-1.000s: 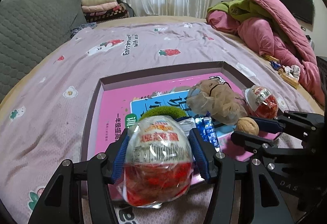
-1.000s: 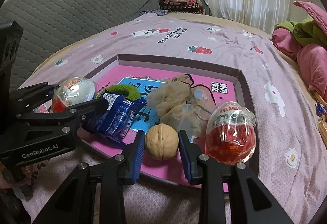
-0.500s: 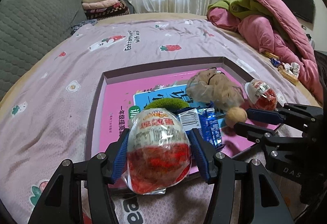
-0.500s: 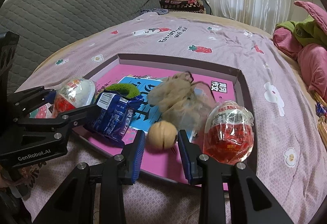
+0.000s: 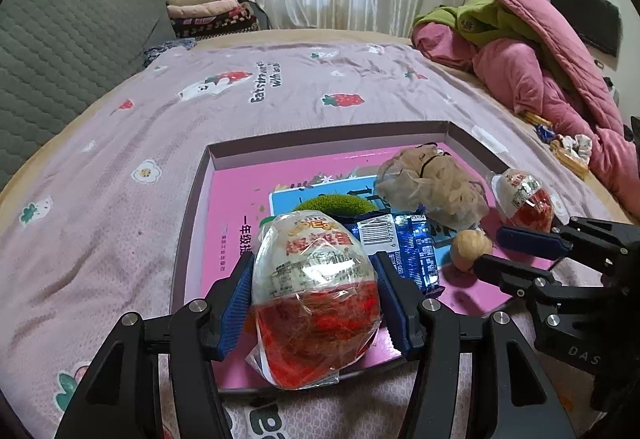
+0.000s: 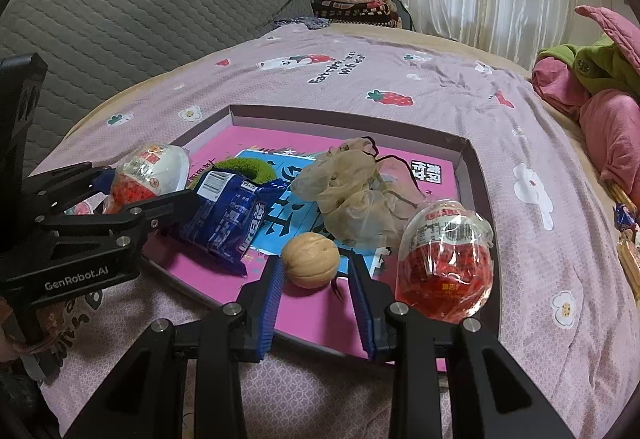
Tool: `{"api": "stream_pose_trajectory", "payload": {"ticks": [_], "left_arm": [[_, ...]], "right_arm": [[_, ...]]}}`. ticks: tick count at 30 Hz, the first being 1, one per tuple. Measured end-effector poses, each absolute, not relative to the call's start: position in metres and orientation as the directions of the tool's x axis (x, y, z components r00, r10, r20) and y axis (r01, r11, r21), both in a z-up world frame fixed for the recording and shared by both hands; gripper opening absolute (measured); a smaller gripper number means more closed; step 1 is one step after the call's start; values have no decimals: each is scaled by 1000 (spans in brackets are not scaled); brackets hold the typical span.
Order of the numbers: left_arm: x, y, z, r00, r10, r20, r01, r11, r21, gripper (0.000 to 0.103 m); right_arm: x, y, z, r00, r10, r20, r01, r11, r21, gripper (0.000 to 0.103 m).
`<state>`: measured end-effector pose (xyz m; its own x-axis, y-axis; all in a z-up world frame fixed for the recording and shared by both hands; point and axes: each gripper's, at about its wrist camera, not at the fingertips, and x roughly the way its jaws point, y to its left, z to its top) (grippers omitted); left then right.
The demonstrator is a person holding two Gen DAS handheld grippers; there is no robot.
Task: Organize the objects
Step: 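Lower the plastic egg and walnut into the tray with both grippers, then open both grippers to release the plastic egg and walnut in the tray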
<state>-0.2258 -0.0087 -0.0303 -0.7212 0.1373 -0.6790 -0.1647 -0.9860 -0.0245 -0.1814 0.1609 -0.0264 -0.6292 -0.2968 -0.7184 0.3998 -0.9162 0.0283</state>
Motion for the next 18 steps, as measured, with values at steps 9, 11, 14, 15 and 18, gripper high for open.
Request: {"api": "stream_pose_trajectory", "payload": {"ticks": [9,11,14,15,18], "left_arm": [[-223,-5,-27,-717,141,-682,-171,-985,-24,61],[-222,-4,-27,-718,144,-681,-173,-985,-26,61],[-221,-5,-25,-722,141,-678,-171,-985,-23,61],[-221,-5,-25,-721,140,-678,-170,-985,-23,61],[-220,-6,-24,-721,139,-679,-166,-986,-25,62]], "right_arm": [[-182,161,-24,-631,-295,-717,391,-920,34,36],[-182,163,-23,-638,-296,-711,388,-921,36,38],[-182,164,-21,-643,-299,-705,387,-921,37,40],[-181,164,-20,-645,-298,-703,386,-922,37,41],[-181,164,-20,-649,-297,-700,384,-923,36,45]]}}
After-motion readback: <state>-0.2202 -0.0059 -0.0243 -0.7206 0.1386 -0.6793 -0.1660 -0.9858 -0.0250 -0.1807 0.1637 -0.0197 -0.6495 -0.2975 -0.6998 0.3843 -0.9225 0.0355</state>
